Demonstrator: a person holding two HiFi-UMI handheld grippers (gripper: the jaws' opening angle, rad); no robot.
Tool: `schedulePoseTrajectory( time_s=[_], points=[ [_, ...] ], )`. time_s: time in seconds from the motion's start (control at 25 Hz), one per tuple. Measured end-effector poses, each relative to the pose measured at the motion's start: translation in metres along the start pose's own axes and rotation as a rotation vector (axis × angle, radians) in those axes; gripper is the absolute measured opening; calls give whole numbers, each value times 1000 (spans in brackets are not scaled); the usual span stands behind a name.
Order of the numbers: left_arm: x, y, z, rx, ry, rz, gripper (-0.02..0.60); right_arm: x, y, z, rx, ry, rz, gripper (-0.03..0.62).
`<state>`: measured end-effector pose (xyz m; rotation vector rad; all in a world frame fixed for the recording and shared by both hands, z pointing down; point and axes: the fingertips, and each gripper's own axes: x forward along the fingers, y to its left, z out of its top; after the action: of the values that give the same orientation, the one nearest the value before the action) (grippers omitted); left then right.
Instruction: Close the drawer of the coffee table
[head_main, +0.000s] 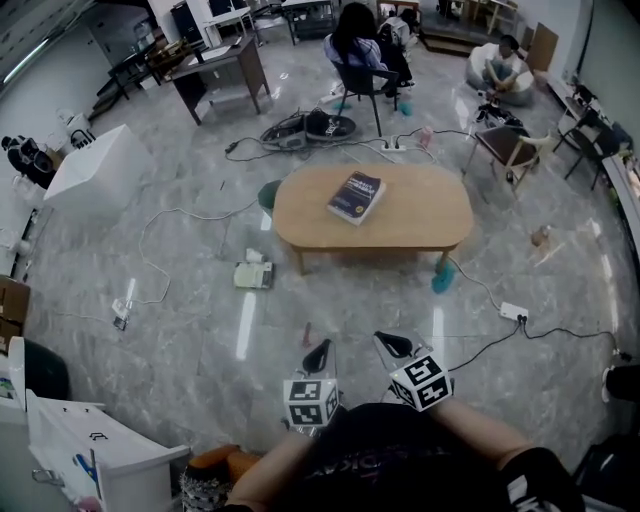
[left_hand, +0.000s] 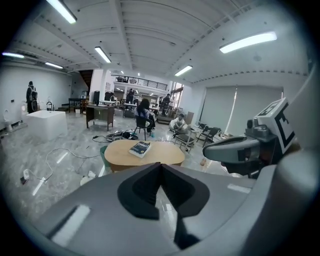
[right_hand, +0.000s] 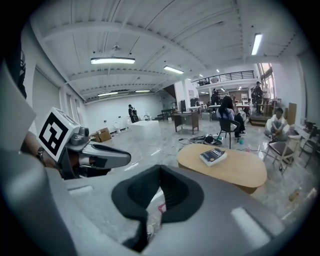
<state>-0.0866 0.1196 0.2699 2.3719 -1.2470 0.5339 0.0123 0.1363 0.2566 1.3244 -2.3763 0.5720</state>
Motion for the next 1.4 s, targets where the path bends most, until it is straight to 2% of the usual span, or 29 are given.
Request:
schedulePoseTrajectory(
  time_s=[0.16,0.32,0.48,0.72,1.0,1.4],
  points=[
    [-1,-47,-26,-1,5,17,6,-30,-16,-34,-5,28,30,2],
    [0,-76,-47,-32,32,24,6,-48,-23,-61,0,63,69,2],
    [-2,-98,-53,-56,38,13,5,-64,-17,-72,-18,76,113,2],
    [-11,-111,-48,-1,39,-11,6,-71,-4,-62,-52,45,135,2],
    [-14,-118,-56,-14,38,-16,5,-79,7,-75,-67,59,165,2],
    [-7,-129,-57,-5,46,-24,6,-84,-2,-82,-38,72,184,2]
  ],
)
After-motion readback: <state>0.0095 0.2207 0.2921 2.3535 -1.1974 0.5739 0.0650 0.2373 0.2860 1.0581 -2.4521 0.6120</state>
